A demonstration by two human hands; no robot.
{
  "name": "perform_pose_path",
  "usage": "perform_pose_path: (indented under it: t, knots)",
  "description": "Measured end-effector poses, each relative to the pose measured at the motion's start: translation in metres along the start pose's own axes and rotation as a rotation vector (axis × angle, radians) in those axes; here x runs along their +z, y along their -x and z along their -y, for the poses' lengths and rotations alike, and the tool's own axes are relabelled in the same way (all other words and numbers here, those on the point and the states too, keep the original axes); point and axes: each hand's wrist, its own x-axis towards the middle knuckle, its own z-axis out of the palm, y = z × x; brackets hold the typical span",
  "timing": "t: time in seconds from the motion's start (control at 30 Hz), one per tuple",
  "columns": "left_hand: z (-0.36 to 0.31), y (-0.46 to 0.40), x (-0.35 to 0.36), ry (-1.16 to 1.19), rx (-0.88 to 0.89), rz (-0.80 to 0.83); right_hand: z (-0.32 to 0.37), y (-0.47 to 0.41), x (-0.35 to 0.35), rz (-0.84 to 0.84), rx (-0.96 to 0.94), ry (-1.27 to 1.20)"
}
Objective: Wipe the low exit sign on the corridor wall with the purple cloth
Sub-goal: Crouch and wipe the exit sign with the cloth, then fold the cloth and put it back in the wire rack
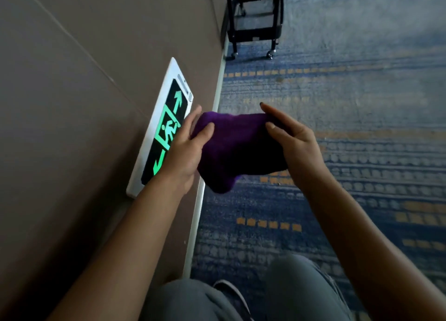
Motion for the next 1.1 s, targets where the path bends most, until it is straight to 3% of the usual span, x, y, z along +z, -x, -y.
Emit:
perform_pose_path:
  t: [0.2,0.43,0.8,1.1]
  knots:
    - [-0.058,0.023,0.033,0.022,0.050,0.088,0.050,0.033,-0.022,-0.088,0.069,-0.012]
    - [-0.176,0.066,0.057,0.054,-0.067,0.332,0.186,0.072,-0.037,-0.165,0.153,-0.100]
    - [-0.380,0.100,0.110,-0.123,0.154,0.316,0.423,0.069,-0.041,-0.133,-0.012,0.388]
    - [-0.514,0.097,0.145,-0.456,0.366,0.450,0.562,0.067,-0.053,-0.316,-0.077,0.627]
